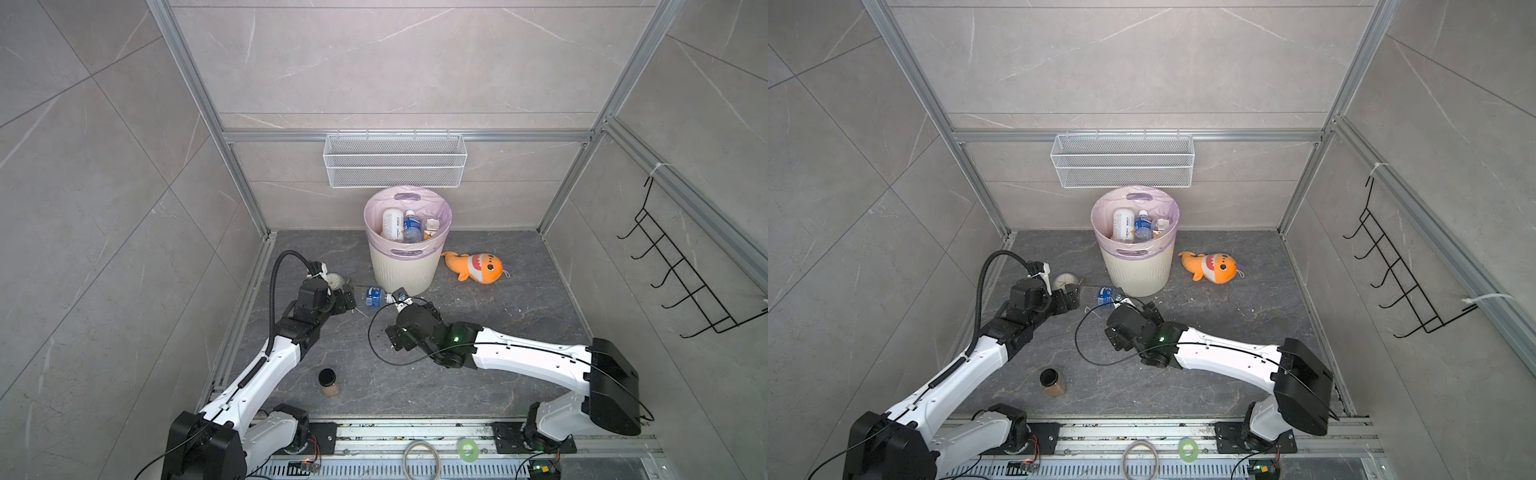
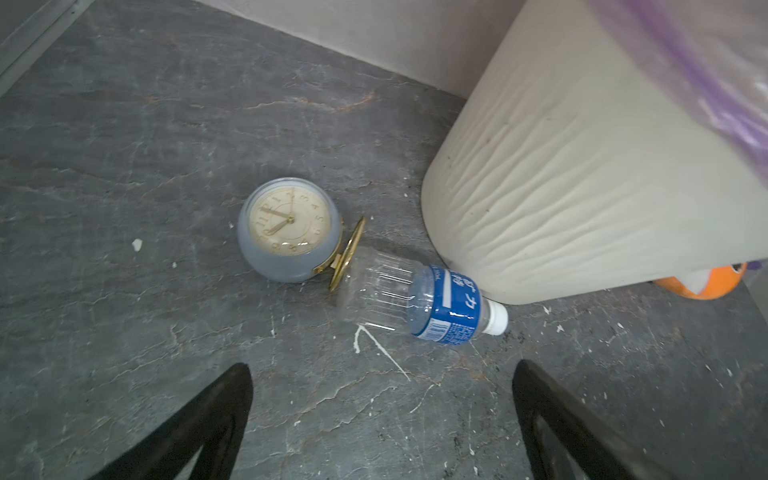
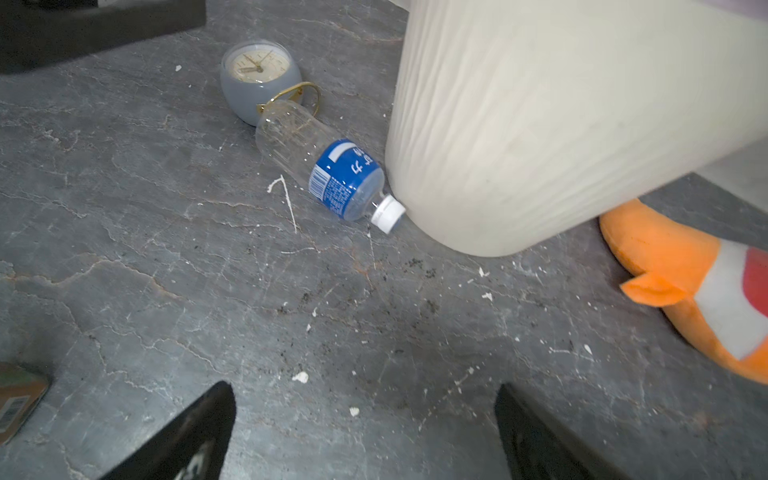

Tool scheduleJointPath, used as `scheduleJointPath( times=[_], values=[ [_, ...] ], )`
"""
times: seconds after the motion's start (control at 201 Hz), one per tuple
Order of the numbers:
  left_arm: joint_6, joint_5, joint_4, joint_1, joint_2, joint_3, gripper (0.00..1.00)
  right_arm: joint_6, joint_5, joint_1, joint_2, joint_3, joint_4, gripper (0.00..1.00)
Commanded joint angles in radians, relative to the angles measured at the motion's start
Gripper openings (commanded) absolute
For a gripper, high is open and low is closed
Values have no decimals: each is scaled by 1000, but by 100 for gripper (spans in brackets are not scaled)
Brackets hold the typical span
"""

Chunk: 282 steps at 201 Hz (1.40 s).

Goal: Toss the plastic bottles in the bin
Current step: 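Lower the right gripper onto the blue-labelled bottle by the clock and close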

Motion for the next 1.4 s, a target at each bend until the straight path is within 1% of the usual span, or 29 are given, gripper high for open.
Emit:
scheduleJointPath(
  times=[0.0,0.134,0.318,0.478,0.582,0.836,0.945,1.06,1.398],
  values=[
    [-43,-48,52,17,-26,-38,100,-73,13,3,79,101,-67,100],
    [-52,-85,67,29,-68,-94,99,-132,-15,3,184,231,-100,100],
    [-45,-86,110,31,-101,-160,99,-197,-46,-4,332,412,-153,100],
    [-62,-109,120,32,-120,-201,98,-205,-128,-55,443,543,-190,100],
    [-75,-155,111,38,-144,-225,95,-211,-178,-96,536,648,-233,100],
    [-118,-243,81,46,-224,-251,90,-236,-247,-144,702,849,-319,100],
    [-113,-220,110,48,-219,-260,90,-246,-257,-151,767,930,-359,100],
    [-112,-213,111,51,-178,-244,90,-265,-251,-154,828,1011,-398,100],
    [-133,-132,156,72,-116,-245,90,-294,-237,-164,999,1268,-542,100]
  ],
)
